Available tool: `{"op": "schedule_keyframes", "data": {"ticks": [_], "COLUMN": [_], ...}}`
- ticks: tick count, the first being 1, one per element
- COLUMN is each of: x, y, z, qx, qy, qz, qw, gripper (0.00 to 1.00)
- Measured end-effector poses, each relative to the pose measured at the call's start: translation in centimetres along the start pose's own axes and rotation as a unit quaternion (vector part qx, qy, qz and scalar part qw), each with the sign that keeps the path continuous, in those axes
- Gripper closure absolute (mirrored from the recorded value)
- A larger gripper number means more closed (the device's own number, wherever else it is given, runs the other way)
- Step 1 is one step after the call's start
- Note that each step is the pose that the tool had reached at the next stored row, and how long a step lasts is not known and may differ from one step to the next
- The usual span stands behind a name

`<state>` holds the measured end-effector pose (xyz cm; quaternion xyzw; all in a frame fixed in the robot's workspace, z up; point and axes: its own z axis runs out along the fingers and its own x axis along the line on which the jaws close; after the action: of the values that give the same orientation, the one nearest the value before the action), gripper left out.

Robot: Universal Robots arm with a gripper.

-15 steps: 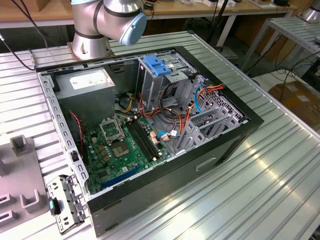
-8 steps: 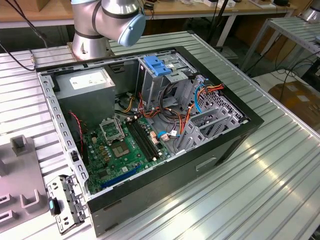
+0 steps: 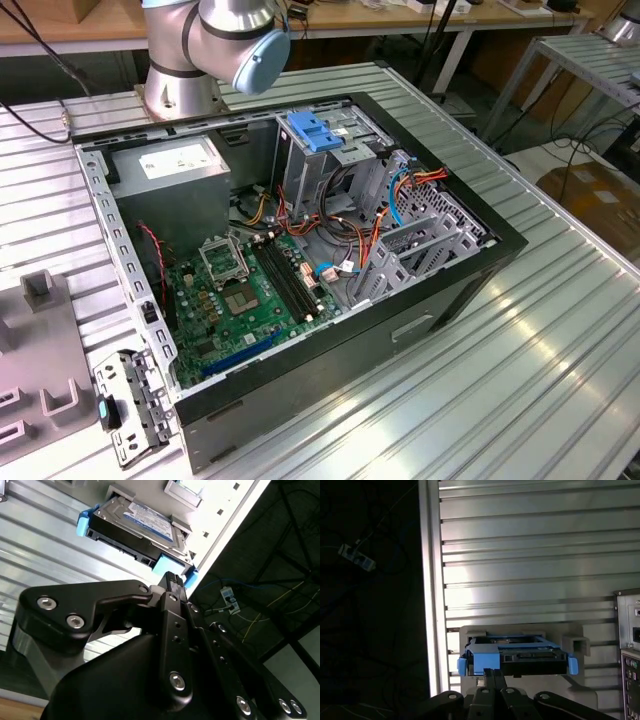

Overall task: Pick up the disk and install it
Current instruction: 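Pick up the disk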

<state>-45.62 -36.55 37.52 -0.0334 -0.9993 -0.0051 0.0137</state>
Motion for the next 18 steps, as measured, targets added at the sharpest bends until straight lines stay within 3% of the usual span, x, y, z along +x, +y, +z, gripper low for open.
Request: {"op": "schedule_keyframes", "data": {"ticks": [12,15,18], "x": [0.04,0.04,0.04], "y": [0.00,-0.01,0.00], "z": [0.00,0.00,0.00], "qx": [0.0001,0.0004,0.0011], "qy": [0.0001,0.0001,0.0004], "qz": [-0.003,-0.014,-0.041], "qw": [1.00000,0.99990,0.99918], "gripper": [0.89,0.89,0.89]}}
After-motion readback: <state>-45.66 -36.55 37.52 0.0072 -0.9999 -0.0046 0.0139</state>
